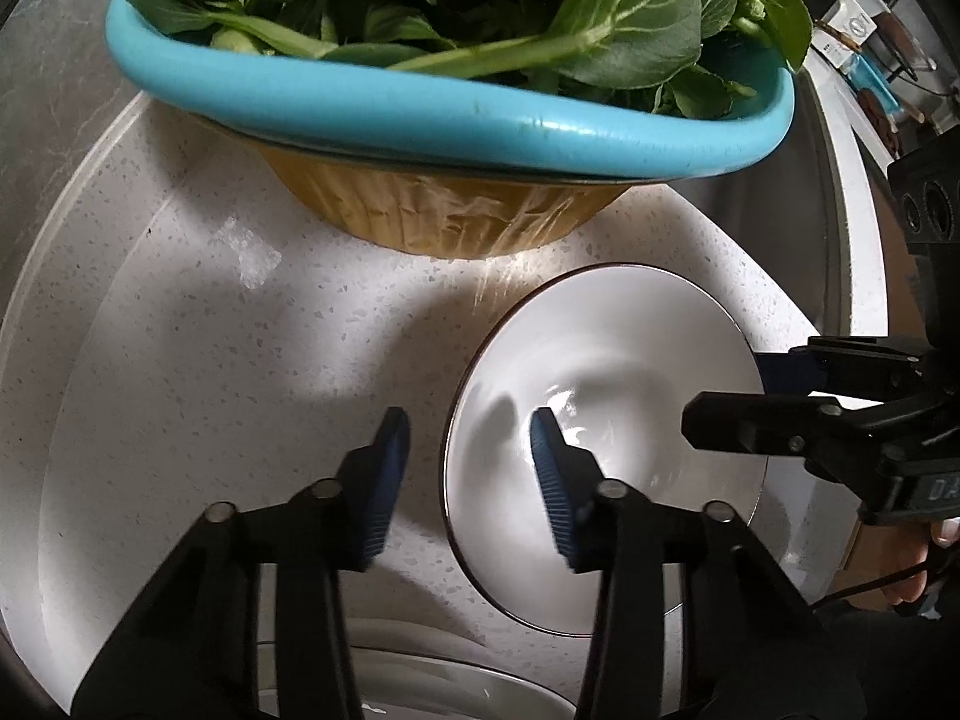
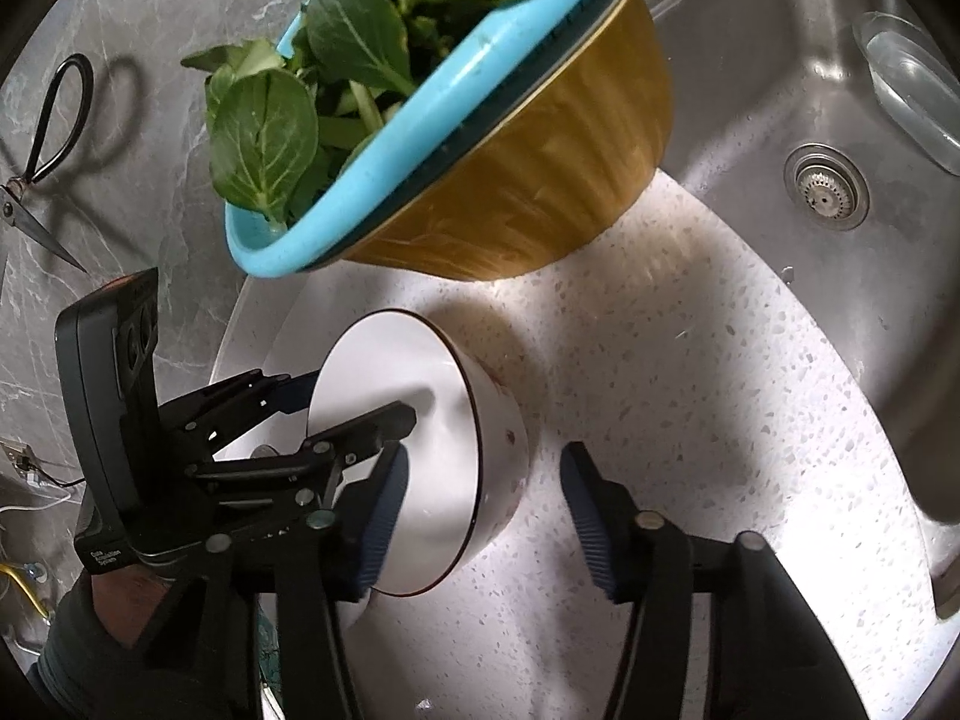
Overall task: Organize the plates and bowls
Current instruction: 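Move both open grippers to the brown-rimmed white bowl by the basket, then close both grippers on the rim of the brown-rimmed bowl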
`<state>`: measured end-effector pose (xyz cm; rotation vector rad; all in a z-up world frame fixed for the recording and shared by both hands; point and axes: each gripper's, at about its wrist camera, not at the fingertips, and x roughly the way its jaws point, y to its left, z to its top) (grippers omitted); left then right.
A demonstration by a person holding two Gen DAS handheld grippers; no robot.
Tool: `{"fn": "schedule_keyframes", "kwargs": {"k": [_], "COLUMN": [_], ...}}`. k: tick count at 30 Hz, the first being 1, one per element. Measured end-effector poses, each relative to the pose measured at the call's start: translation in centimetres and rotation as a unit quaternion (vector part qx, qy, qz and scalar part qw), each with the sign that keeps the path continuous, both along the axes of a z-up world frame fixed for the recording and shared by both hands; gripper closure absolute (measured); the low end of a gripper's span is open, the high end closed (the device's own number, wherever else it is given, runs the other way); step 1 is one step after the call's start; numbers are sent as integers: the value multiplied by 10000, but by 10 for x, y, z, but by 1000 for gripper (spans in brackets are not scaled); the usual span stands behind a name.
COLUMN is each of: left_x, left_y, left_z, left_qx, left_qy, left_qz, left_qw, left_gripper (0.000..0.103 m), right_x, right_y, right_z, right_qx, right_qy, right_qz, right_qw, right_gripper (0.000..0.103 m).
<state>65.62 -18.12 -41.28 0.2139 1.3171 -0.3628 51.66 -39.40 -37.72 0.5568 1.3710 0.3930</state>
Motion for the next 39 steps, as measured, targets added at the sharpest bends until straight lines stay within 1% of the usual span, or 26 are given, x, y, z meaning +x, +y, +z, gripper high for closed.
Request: {"fn": "schedule_keyframes", "kwargs": {"k": [1,2,5,7,14,18,20,22,24,25,27,29,31,36,39], "left_x": [-3,-3,-5,-6,-7,-9,-10,-11,-12,-11,-10,-10,-10,-12,-13], "left_y": [4,4,8,7,7,2,1,2,0,0,5,9,13,14,13], "left_z": [-1,-1,-2,-3,0,1,2,2,2,2,4,5,7,10,11], "left_qx": [-23,-38,-70,-72,-121,-138,-88,-129,-142,-142,-144,-186,-188,-131,-119], "left_qy": [16,28,60,94,117,95,81,94,94,94,80,58,65,40,27], "left_qz": [17,32,33,10,72,17,-15,-11,-11,-8,24,66,65,39,50], "left_qw": [10000,10000,10000,9999,9998,9999,9999,9999,9999,9999,9999,9998,9998,9999,9999], "left_gripper": [69,71,73,73,73,73,73,73,74,75,82,91,92,93,95], "right_x": [0,0,0,1,2,2,2,2,2,2,2,2,2,2,1], "right_y": [0,0,1,2,2,2,2,2,2,2,2,3,2,1,0], "right_z": [-1,-1,-3,-3,-4,-5,-4,-4,-5,-5,-4,-3,-3,-3,-3], "right_qx": [-2,9,-7,-16,-8,-22,-54,-104,-98,-110,-142,-179,-191,-208,-202], "right_qy": [15,30,32,32,57,68,65,56,55,50,37,29,33,58,73], "right_qz": [5,3,33,59,-9,-26,-25,-15,-7,7,15,33,29,-6,-25], "right_qw": [10000,10000,10000,10000,10000,10000,10000,9999,9999,9999,9999,9998,9998,9998,9998], "right_gripper": [61,61,62,71,75,76,78,81,82,82,83,84,85,86,86]}}
